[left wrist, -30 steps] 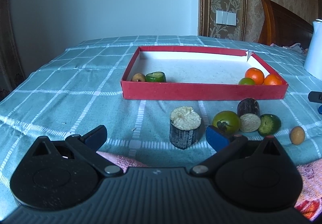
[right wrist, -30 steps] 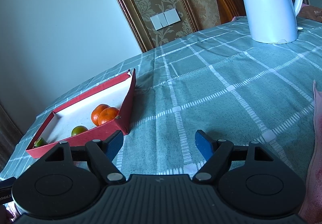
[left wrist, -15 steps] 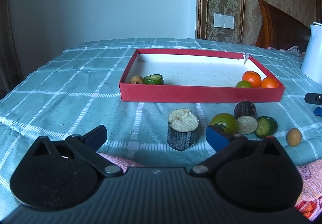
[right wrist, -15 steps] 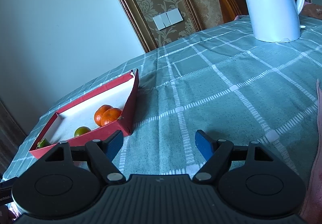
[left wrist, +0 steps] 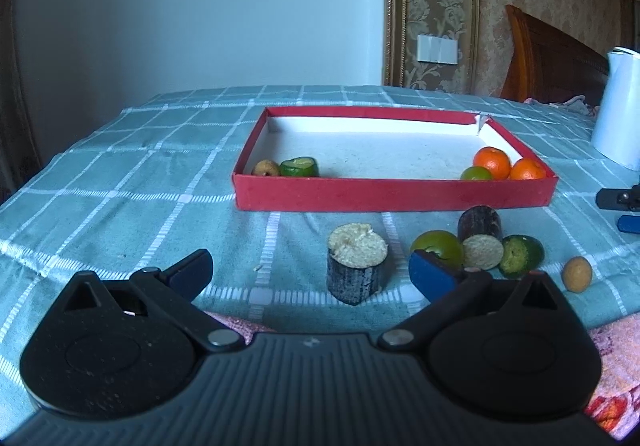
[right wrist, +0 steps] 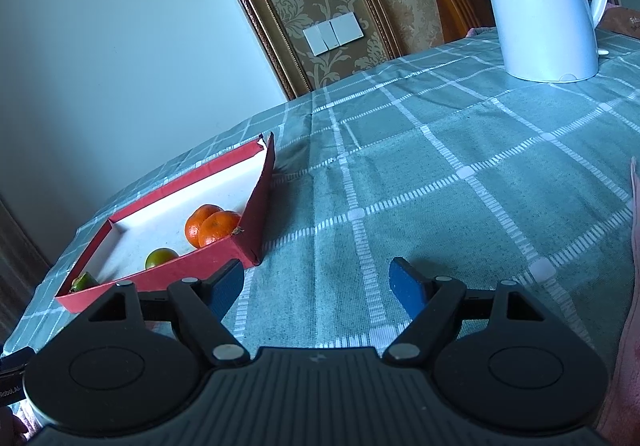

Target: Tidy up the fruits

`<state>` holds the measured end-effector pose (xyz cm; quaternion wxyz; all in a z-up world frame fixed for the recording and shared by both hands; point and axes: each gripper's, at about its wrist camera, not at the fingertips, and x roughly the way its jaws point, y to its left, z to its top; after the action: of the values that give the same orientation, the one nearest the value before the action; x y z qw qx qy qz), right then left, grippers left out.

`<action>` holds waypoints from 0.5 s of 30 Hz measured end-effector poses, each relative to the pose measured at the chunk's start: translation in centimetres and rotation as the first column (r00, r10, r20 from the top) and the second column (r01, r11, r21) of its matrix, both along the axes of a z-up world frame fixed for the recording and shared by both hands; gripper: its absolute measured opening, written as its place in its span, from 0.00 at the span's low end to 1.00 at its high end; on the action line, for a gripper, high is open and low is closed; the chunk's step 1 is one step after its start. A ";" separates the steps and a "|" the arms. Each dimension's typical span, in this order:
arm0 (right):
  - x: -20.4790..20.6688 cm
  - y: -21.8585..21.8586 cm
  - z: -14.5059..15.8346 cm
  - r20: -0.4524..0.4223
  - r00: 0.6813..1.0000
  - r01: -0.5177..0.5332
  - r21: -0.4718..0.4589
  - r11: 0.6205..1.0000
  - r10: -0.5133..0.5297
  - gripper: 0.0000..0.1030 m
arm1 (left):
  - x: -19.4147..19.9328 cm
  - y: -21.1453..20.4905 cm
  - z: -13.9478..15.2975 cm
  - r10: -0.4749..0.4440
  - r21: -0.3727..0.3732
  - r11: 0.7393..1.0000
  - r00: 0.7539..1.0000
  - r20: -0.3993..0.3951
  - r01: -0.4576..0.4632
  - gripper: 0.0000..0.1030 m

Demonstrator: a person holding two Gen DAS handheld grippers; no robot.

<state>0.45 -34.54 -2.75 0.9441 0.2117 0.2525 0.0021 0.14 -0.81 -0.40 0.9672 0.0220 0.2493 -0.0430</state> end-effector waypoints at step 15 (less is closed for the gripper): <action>0.1 0.1 0.1 0.001 1.000 -0.016 0.004 1.000 0.016 0.82 | 1.2 -0.4 -0.5 -0.087 -0.010 0.996 0.994 -0.061 0.087 0.71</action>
<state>0.51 -34.49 -2.68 0.9438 0.2116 0.2537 0.0102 1.39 -1.25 -0.89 0.9565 0.0281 0.2773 -0.0866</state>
